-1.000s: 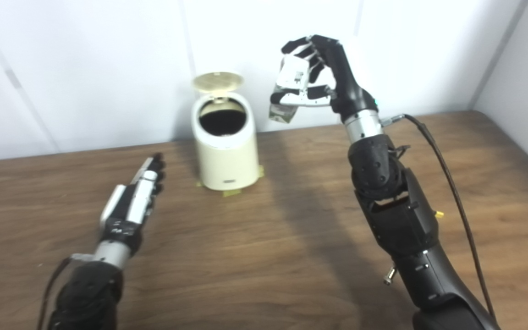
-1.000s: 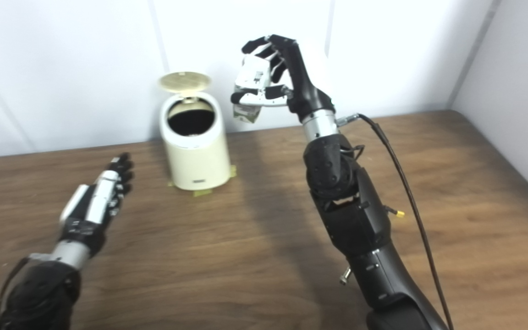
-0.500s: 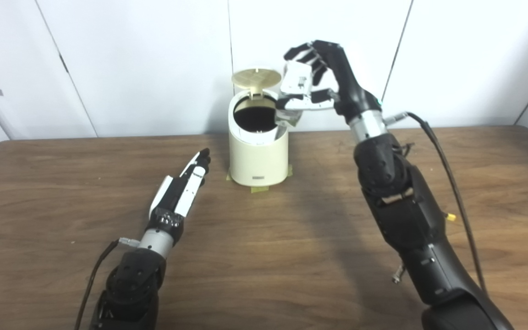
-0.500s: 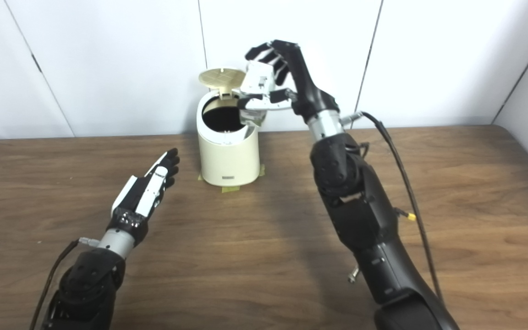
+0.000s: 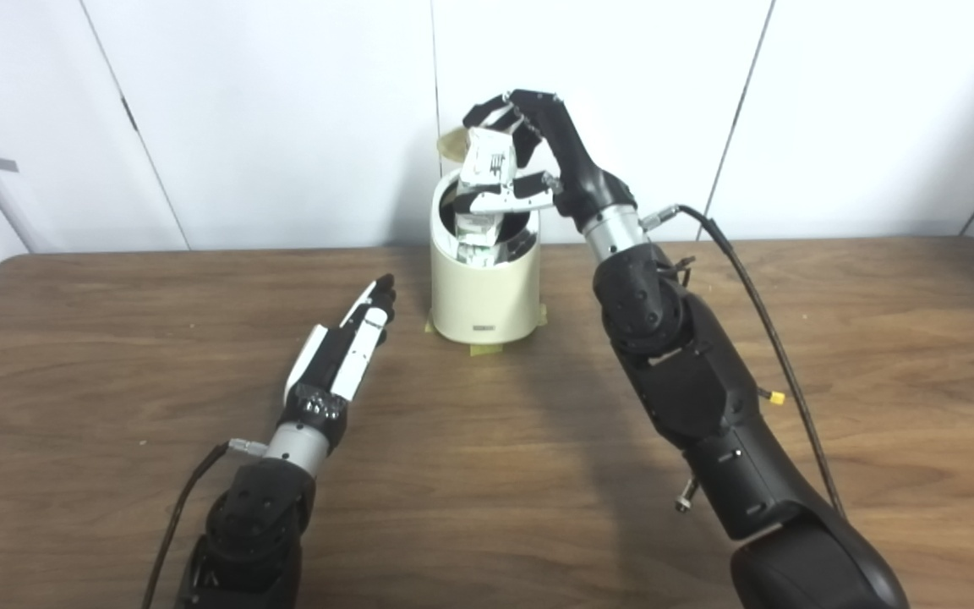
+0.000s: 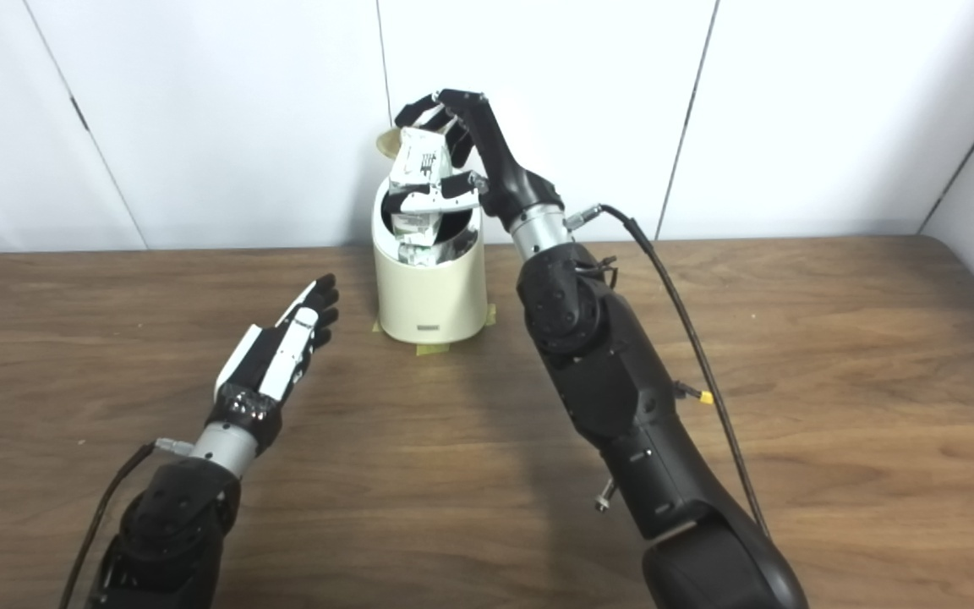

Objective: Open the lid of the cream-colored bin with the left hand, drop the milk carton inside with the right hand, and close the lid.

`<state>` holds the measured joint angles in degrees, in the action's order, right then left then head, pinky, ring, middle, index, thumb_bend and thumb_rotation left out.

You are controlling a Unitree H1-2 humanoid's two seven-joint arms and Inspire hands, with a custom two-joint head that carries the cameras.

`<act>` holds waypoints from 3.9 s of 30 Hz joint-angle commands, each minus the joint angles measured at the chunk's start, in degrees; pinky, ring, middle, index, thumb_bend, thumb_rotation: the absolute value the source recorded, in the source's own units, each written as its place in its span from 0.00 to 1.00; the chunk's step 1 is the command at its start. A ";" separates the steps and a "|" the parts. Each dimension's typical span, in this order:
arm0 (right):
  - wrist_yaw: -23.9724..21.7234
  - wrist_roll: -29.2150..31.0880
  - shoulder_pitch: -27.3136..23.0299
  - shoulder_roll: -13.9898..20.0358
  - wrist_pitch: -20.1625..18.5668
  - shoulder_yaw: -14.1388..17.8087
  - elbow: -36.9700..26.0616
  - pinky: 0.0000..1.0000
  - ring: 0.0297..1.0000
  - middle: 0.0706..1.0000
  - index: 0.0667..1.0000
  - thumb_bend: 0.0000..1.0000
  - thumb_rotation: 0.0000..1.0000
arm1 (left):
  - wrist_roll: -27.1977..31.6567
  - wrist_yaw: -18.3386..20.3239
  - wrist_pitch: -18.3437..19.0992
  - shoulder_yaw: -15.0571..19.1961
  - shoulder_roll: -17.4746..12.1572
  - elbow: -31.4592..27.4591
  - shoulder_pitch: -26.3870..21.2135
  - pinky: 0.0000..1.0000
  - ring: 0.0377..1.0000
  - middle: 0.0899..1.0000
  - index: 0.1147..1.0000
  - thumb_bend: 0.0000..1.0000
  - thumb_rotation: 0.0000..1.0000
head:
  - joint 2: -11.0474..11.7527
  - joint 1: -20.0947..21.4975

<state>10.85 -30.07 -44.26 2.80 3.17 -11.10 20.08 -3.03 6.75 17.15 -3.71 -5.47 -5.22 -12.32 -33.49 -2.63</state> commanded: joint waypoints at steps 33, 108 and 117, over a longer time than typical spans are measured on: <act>8.22 -3.61 -4.52 2.70 10.40 -1.39 4.74 0.36 0.37 0.46 0.49 0.51 0.00 | -0.87 -0.19 0.15 0.54 0.28 -3.94 -0.21 1.00 0.99 0.99 0.99 0.51 1.00 | -1.59 0.79; -11.66 28.95 30.12 -1.32 -16.18 17.67 -28.68 0.72 0.76 0.75 0.70 0.63 0.54 | 4.45 1.67 7.52 5.57 -4.86 2.72 -18.83 0.88 0.89 0.87 0.84 0.48 0.89 | -0.79 0.51; -10.79 35.38 34.48 -4.30 -15.97 18.00 -28.38 0.91 0.90 0.86 0.88 0.57 0.98 | 4.90 4.42 8.44 3.32 -6.22 10.47 -27.99 0.89 0.88 0.86 0.83 0.41 0.89 | -0.26 0.39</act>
<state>-0.06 3.99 -8.90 -1.08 -15.02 6.47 -7.01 1.83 10.57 26.47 -0.11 -11.05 4.88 -36.33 -33.75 -2.29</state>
